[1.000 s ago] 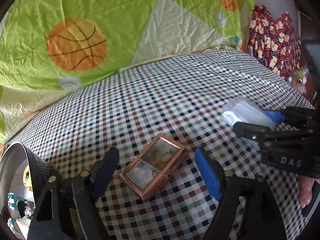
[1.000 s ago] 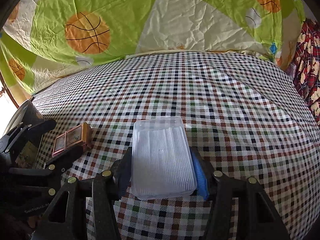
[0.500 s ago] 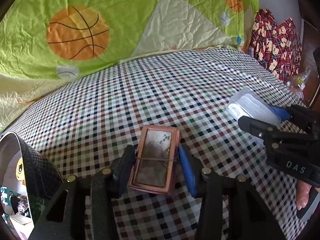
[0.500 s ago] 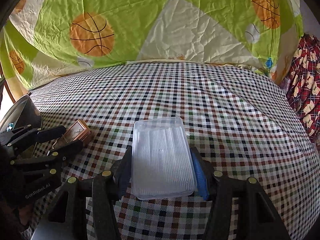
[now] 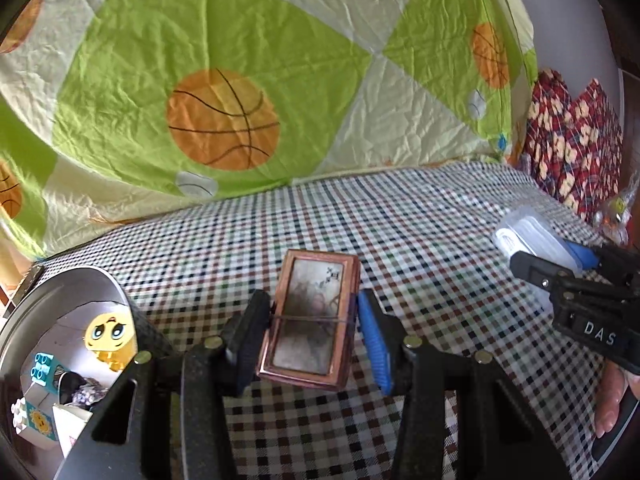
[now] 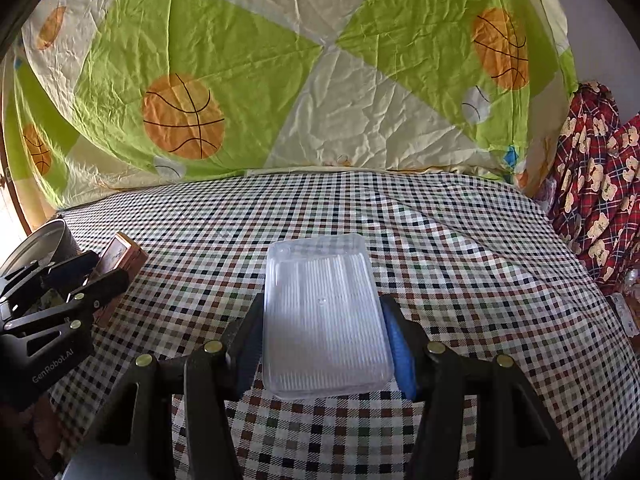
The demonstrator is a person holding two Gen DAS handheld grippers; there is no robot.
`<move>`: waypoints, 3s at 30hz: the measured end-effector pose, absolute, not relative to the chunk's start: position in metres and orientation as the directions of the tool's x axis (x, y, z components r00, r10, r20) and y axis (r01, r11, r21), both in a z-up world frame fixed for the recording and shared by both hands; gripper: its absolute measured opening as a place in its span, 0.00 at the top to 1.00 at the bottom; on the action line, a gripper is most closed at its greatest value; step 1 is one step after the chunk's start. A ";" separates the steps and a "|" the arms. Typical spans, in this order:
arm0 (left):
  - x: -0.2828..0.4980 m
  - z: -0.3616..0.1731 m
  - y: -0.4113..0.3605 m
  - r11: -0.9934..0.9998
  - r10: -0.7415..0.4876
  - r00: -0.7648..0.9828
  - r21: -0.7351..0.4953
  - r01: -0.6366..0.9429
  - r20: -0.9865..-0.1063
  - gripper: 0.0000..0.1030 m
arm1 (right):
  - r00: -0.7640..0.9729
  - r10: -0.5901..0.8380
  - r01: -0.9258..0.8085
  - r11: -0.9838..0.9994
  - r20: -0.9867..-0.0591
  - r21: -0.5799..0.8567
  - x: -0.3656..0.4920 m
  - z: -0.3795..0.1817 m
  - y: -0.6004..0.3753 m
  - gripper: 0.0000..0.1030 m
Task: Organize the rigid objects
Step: 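Carry the picture frame and clear container over the metal tin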
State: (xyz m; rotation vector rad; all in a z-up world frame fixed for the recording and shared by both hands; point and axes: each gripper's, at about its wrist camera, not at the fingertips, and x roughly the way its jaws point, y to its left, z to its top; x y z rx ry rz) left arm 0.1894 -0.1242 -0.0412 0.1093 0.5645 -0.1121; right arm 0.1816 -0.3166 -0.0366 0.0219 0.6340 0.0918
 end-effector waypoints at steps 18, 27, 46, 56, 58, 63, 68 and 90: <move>0.147 -0.025 -0.095 1.000 -0.017 0.932 0.002 0.019 -0.363 0.56 | 0.947 0.031 0.011 0.991 -0.318 0.132 0.127 -0.007 -0.334 0.44; 0.131 -0.023 -0.085 1.000 -0.001 0.947 -0.005 0.000 -0.322 0.56 | 0.960 0.051 0.017 0.970 -0.274 0.242 0.119 -0.006 -0.351 0.44; 0.111 -0.020 -0.074 0.999 0.041 0.959 0.007 -0.041 -0.280 0.56 | 0.980 0.028 0.010 0.981 -0.195 0.194 0.102 0.002 -0.337 0.44; 0.100 -0.019 -0.065 0.998 0.056 0.964 -0.004 -0.059 -0.260 0.56 | 0.983 0.051 -0.018 0.981 -0.174 0.191 0.094 0.003 -0.323 0.44; 0.099 -0.019 -0.064 0.998 0.059 0.964 -0.006 -0.063 -0.258 0.56 | 0.984 0.057 -0.025 0.982 -0.170 0.186 0.092 0.003 -0.319 0.44; 0.094 -0.017 -0.059 0.996 0.080 0.968 -0.018 -0.087 -0.236 0.56 | 0.985 0.073 -0.042 0.980 -0.158 0.192 0.088 0.004 -0.311 0.44; 0.084 -0.015 -0.051 0.992 0.114 0.974 -0.039 -0.123 -0.196 0.56 | 0.986 0.081 -0.052 0.980 -0.148 0.192 0.086 0.005 -0.305 0.44; 0.068 -0.008 -0.031 0.980 0.176 0.977 -0.075 -0.185 -0.117 0.56 | 0.984 0.143 -0.119 0.972 -0.106 0.203 0.078 0.007 -0.284 0.44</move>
